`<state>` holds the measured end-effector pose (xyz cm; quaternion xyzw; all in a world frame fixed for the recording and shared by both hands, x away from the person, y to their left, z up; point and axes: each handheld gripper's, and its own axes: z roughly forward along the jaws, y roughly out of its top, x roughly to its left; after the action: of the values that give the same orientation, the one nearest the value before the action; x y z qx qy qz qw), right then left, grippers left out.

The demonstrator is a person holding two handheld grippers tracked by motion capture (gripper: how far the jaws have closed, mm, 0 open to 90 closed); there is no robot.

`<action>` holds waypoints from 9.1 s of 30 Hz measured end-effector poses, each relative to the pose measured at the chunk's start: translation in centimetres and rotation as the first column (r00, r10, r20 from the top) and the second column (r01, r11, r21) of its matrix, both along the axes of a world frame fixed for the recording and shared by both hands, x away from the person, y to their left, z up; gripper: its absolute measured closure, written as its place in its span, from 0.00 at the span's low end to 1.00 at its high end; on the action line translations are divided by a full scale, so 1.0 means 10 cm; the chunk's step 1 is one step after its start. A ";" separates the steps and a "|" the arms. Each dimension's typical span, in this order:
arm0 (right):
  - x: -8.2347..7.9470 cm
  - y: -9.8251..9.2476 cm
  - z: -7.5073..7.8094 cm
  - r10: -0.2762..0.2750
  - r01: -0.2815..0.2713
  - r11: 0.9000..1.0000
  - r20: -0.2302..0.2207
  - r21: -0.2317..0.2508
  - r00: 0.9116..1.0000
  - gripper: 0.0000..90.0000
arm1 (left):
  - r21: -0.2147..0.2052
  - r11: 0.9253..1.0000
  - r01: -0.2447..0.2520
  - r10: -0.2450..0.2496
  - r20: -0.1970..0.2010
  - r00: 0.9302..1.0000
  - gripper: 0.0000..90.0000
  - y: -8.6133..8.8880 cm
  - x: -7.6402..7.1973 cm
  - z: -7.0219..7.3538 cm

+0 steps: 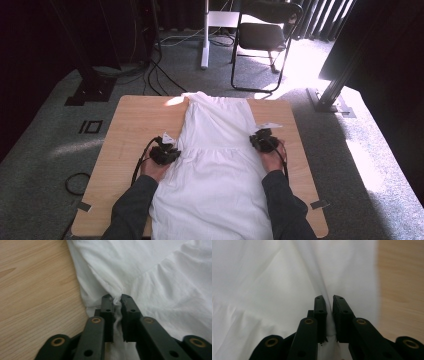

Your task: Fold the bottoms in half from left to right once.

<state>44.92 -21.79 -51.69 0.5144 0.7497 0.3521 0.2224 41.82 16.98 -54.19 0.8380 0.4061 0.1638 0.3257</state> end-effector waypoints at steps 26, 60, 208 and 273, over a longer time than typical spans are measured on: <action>-0.66 -0.16 -0.39 0.007 -0.006 1.000 -0.045 0.029 0.999 0.92 | -0.053 0.998 0.028 -0.028 0.010 1.000 0.97 0.28 -0.77 -0.06; -0.21 0.70 -0.20 0.203 -0.210 0.975 -0.095 -0.070 0.975 0.71 | -0.132 0.987 0.089 -0.085 0.033 0.996 0.62 -0.02 -0.60 0.00; -0.85 0.50 -0.33 0.180 -0.181 0.983 -0.097 -0.004 0.979 0.67 | -0.169 0.959 0.227 -0.234 -0.025 0.972 0.81 -0.39 -0.74 -0.12; 0.19 0.71 -0.33 0.090 -0.081 0.993 -0.108 0.086 0.990 0.88 | -0.265 0.963 0.044 -0.031 0.054 0.998 0.47 -0.25 -0.01 0.37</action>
<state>46.82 -14.69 -54.99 0.5093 0.7672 0.3624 0.1437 41.71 14.43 -50.48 0.7899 0.4003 0.1225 0.4481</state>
